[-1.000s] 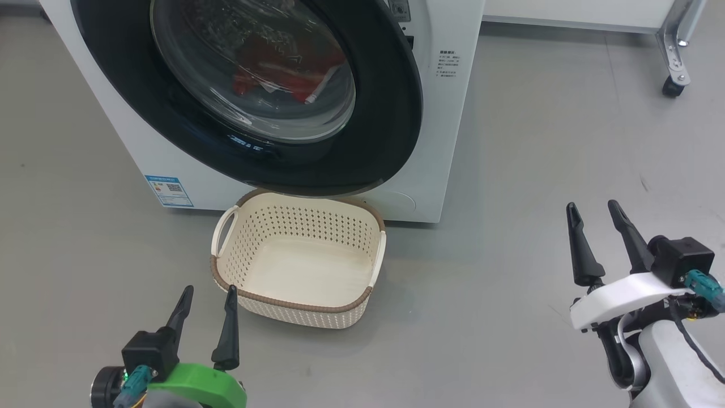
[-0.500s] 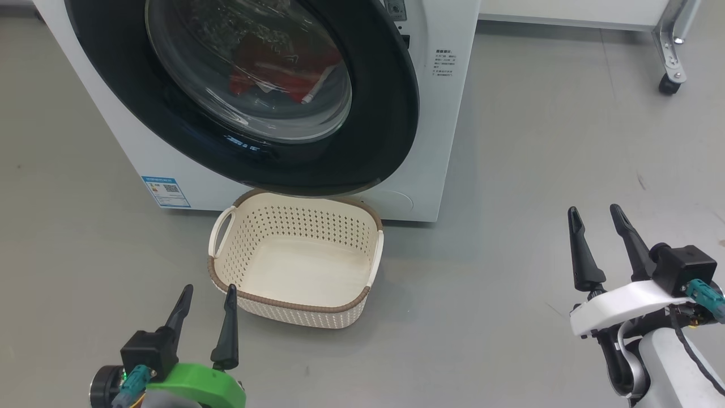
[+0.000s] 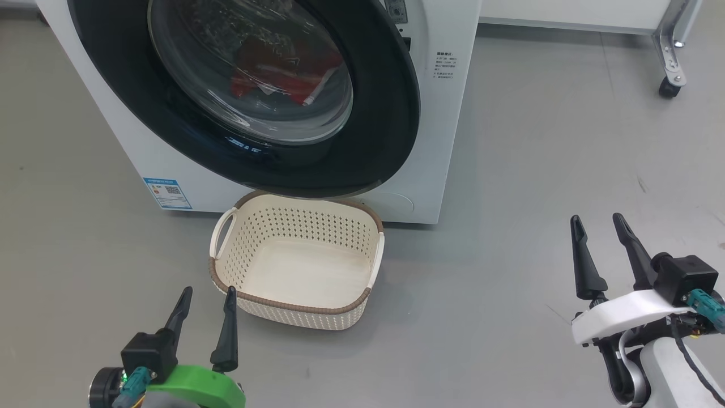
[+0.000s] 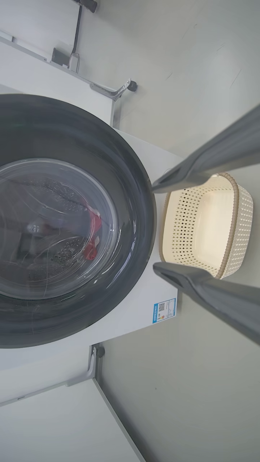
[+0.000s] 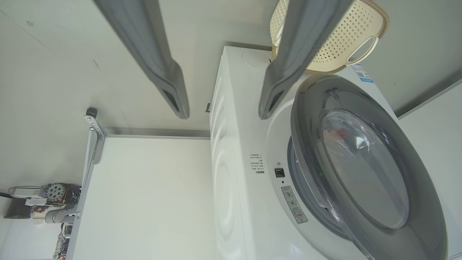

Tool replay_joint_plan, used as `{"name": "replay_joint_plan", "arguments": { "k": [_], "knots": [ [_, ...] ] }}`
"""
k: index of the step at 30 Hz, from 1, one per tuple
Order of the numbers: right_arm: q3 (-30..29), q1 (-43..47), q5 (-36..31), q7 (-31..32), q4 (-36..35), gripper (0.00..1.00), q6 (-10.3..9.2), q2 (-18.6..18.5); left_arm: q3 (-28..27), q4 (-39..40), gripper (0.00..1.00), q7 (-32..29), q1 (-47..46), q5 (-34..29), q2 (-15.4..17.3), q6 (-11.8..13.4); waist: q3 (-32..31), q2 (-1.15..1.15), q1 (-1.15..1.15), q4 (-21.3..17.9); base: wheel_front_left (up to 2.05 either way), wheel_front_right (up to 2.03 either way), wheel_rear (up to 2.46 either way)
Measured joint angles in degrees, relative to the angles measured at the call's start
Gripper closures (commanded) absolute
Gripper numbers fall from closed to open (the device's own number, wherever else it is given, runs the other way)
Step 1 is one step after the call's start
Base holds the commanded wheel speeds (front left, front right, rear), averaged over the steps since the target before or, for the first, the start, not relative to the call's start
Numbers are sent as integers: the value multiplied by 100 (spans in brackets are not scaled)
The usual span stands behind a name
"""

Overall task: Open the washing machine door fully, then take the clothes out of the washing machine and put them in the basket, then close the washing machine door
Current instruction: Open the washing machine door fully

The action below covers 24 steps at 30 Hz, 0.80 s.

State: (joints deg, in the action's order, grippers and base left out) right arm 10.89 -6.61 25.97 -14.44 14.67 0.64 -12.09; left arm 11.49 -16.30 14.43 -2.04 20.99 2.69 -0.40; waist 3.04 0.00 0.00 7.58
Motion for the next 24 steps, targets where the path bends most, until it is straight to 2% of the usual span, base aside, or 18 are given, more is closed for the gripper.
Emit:
{"name": "replay_joint_plan", "arguments": {
  "k": [13, 17, 24],
  "knots": [
    [-85, 38, -110, 0, -30, 0, 82, 89, -4, -19, 0, 0, 44, -101, -2, -48, 13, 0, 0, 16, 0, 0, 0],
    [-225, 80, -12, 0, -42, 0, 131, 254, -4, -21, 0, 0, 55, -101, -4, -49, 35, 0, 0, 31, 0, 0, 0],
    [-401, 71, 101, 0, -31, 0, 179, 257, 27, -20, 0, 0, 55, -118, -10, -118, 124, 0, 0, 87, 0, 0, 0]
  ]
}}
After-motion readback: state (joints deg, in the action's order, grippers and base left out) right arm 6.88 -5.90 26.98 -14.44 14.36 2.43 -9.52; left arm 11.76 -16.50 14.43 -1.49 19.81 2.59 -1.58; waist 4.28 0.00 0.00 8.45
